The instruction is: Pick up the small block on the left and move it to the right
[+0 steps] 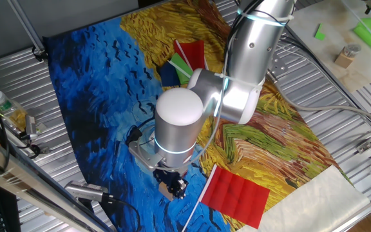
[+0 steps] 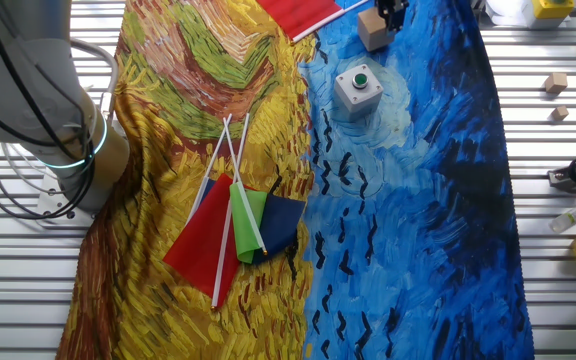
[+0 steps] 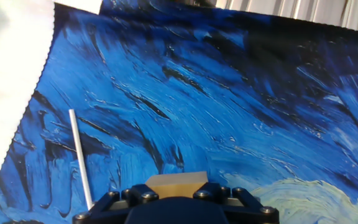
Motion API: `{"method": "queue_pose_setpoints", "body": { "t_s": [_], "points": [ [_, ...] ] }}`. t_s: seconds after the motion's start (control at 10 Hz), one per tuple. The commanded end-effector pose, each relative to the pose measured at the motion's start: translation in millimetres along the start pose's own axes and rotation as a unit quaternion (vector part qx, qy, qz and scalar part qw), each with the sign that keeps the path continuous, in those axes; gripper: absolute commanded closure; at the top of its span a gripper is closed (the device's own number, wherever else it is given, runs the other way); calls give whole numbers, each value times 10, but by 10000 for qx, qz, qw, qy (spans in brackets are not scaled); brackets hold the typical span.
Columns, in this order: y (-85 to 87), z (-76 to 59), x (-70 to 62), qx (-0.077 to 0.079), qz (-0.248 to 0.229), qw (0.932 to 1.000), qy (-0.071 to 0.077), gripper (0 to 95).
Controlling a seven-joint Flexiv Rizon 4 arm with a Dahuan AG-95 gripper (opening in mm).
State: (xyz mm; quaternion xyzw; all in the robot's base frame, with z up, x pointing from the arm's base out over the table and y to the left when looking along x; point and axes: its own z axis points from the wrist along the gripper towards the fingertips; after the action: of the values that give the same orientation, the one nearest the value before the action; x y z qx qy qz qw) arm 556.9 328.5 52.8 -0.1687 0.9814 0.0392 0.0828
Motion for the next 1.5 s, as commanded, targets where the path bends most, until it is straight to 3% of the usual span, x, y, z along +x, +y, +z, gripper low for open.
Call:
{"method": "queue_pose_setpoints", "body": {
  "t_s": [0.1,0.2,0.6,0.7,1.1,1.2,1.5],
  "points": [
    [-1,-1,2,4,-43,10000,0,950],
    [-1,0,3,3,-66,10000,-1,760],
    [-2,1,6,1,-152,9999,-2,760],
    [-2,1,7,1,-175,9998,-3,570],
    [-2,2,11,0,-235,9997,-5,570],
    [-2,2,11,-3,-239,9997,-6,380],
    [-3,4,17,-7,-279,9996,-11,380]
  ]
}}
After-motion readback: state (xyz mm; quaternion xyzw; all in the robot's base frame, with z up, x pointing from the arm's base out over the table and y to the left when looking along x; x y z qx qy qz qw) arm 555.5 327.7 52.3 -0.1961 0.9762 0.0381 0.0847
